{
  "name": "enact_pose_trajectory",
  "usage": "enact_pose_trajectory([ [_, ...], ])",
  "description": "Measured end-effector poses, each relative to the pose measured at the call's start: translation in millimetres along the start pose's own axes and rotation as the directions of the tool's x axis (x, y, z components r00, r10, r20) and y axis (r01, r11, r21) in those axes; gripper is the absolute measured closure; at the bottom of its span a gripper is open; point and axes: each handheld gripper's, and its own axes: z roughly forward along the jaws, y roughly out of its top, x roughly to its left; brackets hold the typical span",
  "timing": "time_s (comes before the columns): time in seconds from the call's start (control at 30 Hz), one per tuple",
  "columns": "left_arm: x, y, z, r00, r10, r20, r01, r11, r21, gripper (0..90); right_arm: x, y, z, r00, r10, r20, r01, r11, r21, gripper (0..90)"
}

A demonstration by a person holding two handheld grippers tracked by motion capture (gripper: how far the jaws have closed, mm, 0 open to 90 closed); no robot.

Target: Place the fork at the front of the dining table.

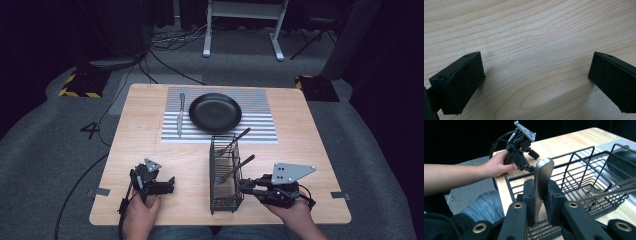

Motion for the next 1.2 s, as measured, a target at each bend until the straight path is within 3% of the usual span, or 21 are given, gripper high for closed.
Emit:
enact_pose_trajectory([
  [0.63,0.1,0.0,0.0,1.0,0.001,0.0,-0.001,1.0,0.0,0.4,-2.6,33.2,-13.6,0.9997,-0.025,0.001,0.025,0.996,-0.082,86.6],
  [0.97,0.0,0.0,0.0,1.0,0.0,0.0,0.0,1.0,0.0,0.4,-6.4,61.2,-45.3,0.9982,-0.055,0.026,0.058,0.989,-0.135,86.6],
  [1.2,0.0,0.0,0.0,1.0,0.0,0.0,0.0,1.0,0.0,0.3,-15.4,69.0,-65.9,0.9985,-0.036,0.04,0.042,0.986,-0.161,86.6],
])
